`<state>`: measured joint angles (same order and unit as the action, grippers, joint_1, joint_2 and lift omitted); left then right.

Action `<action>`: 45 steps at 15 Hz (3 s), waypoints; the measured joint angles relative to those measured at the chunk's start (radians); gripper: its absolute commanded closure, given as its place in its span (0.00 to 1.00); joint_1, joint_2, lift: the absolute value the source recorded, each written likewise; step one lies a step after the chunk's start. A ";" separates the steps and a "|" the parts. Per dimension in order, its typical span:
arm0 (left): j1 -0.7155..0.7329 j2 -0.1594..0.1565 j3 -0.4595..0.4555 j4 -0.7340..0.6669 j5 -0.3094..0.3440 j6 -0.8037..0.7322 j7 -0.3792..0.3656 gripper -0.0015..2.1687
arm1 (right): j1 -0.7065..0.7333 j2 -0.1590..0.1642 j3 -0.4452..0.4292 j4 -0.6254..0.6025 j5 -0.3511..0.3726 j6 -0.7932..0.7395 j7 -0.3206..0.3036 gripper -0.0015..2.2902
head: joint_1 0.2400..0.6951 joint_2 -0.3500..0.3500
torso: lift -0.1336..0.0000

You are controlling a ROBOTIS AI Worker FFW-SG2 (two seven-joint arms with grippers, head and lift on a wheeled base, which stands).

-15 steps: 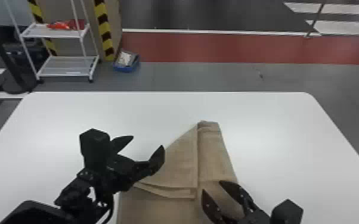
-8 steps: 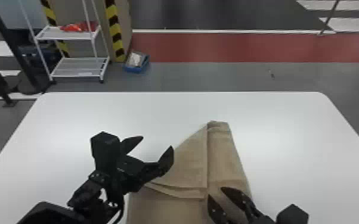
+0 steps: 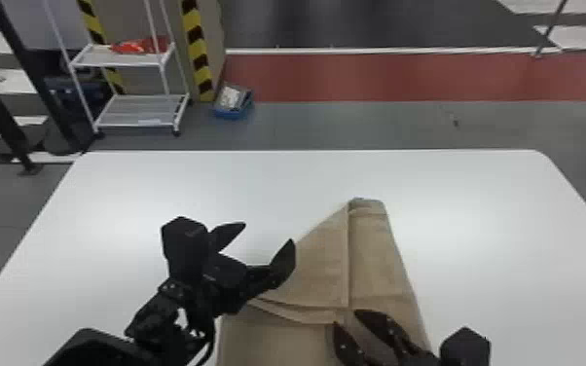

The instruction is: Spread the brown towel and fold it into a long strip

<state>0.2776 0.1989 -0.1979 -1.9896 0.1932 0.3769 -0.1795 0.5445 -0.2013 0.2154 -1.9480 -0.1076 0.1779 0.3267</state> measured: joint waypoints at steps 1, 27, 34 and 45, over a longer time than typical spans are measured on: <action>0.000 0.000 0.000 0.001 0.000 0.000 0.000 0.04 | -0.005 0.000 0.004 0.001 0.000 0.011 0.000 0.28 | 1.00 0.56 | 0.08; -0.011 0.003 -0.041 0.010 -0.009 -0.022 0.003 0.04 | -0.006 -0.016 0.025 -0.040 0.008 -0.008 0.028 0.25 | 1.00 0.55 | 0.08; -0.006 0.008 -0.040 0.009 -0.009 -0.025 0.004 0.05 | -0.012 -0.010 0.029 -0.021 0.021 0.038 0.023 0.25 | 1.00 0.56 | 0.08; 0.002 0.009 -0.043 0.007 -0.009 -0.031 0.003 0.05 | -0.043 -0.006 0.057 -0.012 0.030 0.080 0.000 0.36 | 1.00 0.57 | 0.08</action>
<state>0.2793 0.2080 -0.2405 -1.9825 0.1841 0.3460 -0.1763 0.5016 -0.2069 0.2725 -1.9605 -0.0780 0.2574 0.3266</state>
